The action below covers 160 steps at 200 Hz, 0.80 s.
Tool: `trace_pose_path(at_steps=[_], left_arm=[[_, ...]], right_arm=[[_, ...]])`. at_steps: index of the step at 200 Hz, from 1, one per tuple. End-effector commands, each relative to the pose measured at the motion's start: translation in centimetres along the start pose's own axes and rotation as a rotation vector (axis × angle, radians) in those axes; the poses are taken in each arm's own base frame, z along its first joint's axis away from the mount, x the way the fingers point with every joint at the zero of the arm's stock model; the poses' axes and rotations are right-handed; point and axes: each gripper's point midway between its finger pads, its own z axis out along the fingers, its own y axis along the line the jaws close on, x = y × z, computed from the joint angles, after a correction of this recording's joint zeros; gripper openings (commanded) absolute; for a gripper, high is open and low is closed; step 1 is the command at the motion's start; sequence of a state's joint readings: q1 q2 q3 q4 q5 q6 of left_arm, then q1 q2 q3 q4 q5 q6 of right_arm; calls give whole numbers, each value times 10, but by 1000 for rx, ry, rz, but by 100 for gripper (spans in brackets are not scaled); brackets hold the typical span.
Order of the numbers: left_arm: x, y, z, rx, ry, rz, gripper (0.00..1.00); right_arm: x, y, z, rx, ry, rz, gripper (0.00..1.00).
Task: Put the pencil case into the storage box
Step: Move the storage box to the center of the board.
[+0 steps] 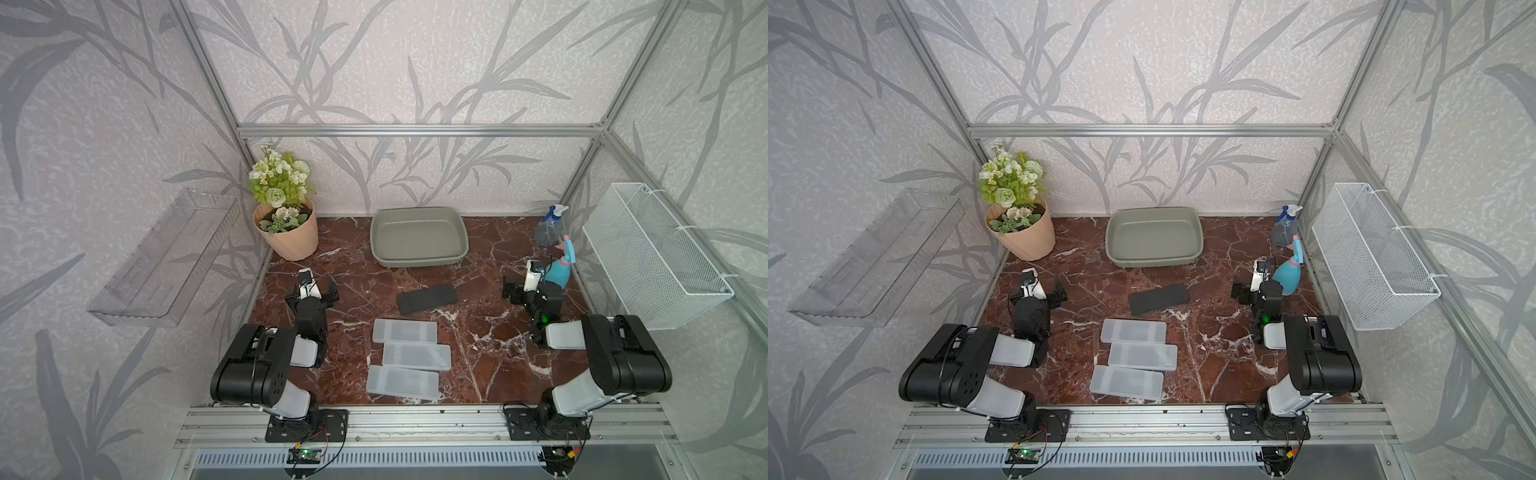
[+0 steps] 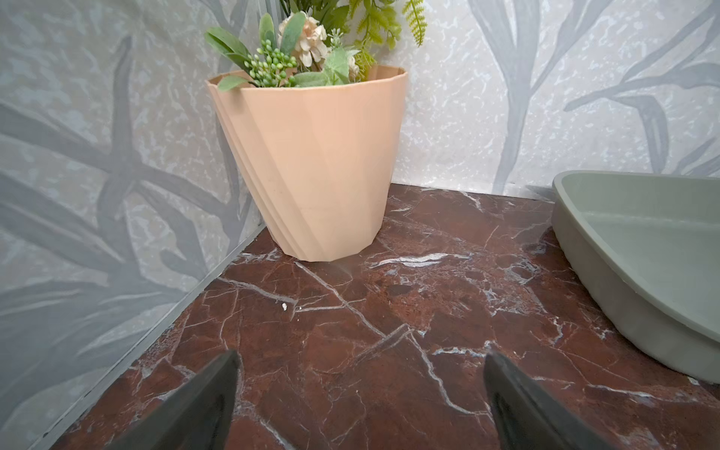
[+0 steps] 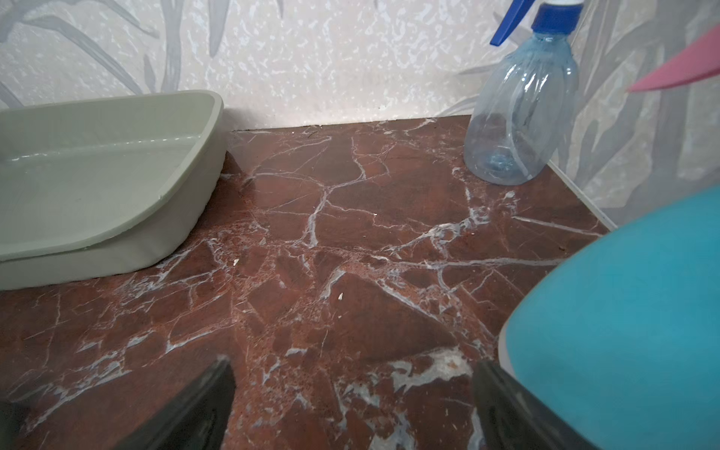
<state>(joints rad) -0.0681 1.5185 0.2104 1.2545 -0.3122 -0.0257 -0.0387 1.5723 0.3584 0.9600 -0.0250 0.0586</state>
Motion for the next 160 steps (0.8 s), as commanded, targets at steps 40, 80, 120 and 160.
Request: trace_pose_path(at_steps=[40,80,120,160], left_arm=[[-8,0,2,2,-27,-2,100],[-8,0,2,2,-27,-2,100],[-6,1,4,-8,-13,-9,100],[-6,2,4,-8,-13,-11,100]], right_arm=[[-6,2,3,-10,-13,5,99],[-5,2,3,-8,-11,5,99],[-6,2,3,-9,-12,5,99],[-6,2,3,-10,-12,5,99]])
